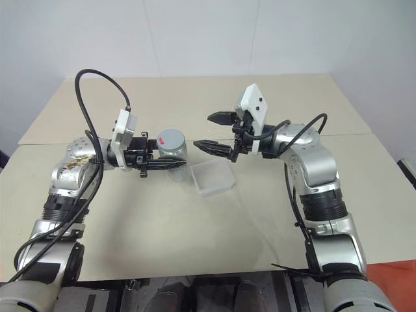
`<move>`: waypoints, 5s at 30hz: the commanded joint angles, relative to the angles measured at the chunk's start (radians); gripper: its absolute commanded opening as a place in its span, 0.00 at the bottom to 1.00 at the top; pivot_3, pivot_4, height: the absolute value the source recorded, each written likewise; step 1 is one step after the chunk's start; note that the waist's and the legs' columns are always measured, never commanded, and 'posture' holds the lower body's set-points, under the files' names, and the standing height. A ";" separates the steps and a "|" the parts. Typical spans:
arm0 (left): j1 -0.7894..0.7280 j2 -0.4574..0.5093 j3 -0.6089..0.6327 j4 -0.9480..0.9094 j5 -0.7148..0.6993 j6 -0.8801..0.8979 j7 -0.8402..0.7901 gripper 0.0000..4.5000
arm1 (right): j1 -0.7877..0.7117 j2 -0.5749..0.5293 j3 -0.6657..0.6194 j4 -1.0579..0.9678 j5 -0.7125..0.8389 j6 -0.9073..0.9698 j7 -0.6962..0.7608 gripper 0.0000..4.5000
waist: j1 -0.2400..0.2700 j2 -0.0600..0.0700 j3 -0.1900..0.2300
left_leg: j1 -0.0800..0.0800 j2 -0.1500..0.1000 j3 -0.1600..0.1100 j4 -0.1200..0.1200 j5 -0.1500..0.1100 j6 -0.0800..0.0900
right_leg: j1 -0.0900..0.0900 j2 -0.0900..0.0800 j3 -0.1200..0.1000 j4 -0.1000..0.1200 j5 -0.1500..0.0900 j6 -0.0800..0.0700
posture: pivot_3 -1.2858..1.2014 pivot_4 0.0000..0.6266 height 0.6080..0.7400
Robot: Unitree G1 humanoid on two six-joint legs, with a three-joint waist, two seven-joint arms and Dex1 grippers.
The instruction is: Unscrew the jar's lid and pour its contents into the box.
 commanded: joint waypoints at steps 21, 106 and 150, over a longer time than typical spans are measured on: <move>-0.023 -0.030 0.001 0.008 0.006 -0.046 0.023 0.43 | -0.105 0.086 0.081 -0.124 0.029 0.186 -0.077 0.99 | 0.002 0.000 0.000 | 0.000 0.000 0.000 0.000 0.000 0.000 | 0.000 0.000 0.000 0.000 0.000 0.000 | 0.52 0.24 1.00; -0.141 -0.027 -0.155 0.321 0.650 -0.868 0.664 0.43 | 0.387 -0.371 -0.205 -0.286 0.151 0.336 -0.021 0.98 | 0.019 0.000 0.000 | 0.002 -0.001 0.001 -0.002 0.000 0.000 | 0.003 0.000 0.001 -0.004 0.000 0.000 | 0.52 0.24 1.00; -0.349 -0.254 -0.159 0.544 0.651 -0.624 1.193 0.43 | 0.357 -0.368 -0.215 -0.328 0.191 0.236 -0.039 0.98 | 0.038 -0.001 0.001 | -0.007 0.000 0.004 0.006 -0.001 0.002 | 0.000 -0.001 -0.004 -0.007 0.002 0.003 | 0.52 0.24 1.00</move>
